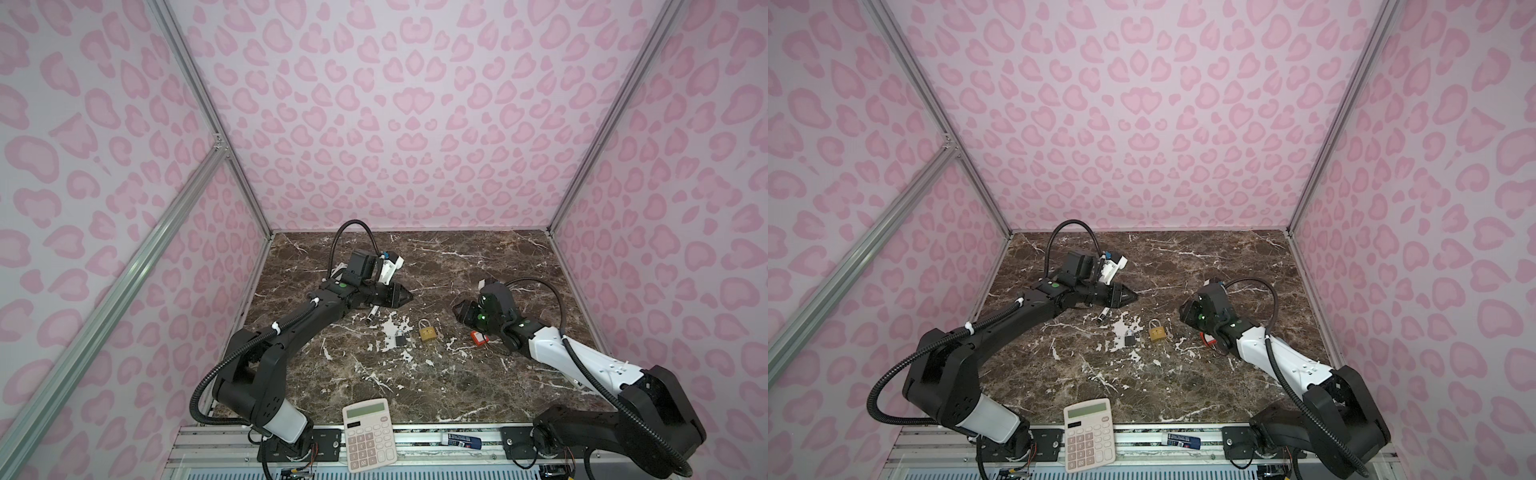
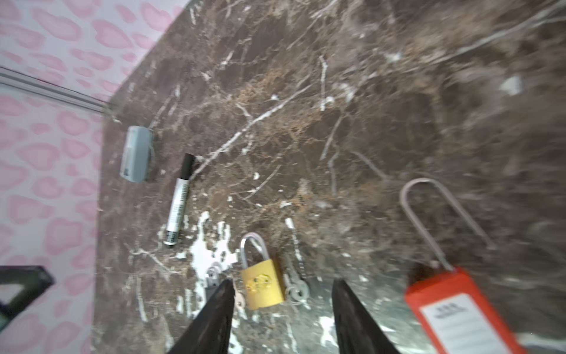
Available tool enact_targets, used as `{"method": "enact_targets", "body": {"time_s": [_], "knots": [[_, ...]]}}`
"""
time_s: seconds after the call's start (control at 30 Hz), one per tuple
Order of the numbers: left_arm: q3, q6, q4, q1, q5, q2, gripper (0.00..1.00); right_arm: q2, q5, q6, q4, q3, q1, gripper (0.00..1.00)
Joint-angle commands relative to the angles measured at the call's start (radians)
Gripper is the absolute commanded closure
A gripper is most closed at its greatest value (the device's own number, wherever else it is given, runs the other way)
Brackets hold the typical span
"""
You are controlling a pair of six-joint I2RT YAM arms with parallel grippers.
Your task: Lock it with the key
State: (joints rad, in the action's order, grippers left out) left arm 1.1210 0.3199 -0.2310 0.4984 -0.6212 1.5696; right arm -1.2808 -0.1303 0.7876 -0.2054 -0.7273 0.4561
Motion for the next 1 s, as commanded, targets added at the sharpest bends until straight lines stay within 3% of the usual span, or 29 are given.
{"method": "enact_targets", "body": {"time_s": [0.0,0.27,0.53,0.73,0.97], "knots": [[0.005,0.009,0.024,0.006,-0.006,-0.002,0.71,-0.007,0.06,-0.205,-0.296,-0.03,-0.042,0.42],[0.015,0.015,0.027,0.023,-0.008,0.018,0.71,-0.107,0.059,-0.333,-0.391,-0.066,-0.057,0.28],[0.014,0.018,0.024,0.029,-0.006,0.019,0.71,-0.17,0.018,-0.359,-0.329,-0.054,-0.057,0.25],[0.016,0.02,0.023,0.033,-0.008,0.021,0.71,-0.183,-0.041,-0.367,-0.287,-0.044,-0.045,0.36],[0.026,0.021,0.021,0.035,-0.01,0.028,0.71,-0.203,0.018,-0.386,-0.319,-0.05,-0.036,0.42]]}}
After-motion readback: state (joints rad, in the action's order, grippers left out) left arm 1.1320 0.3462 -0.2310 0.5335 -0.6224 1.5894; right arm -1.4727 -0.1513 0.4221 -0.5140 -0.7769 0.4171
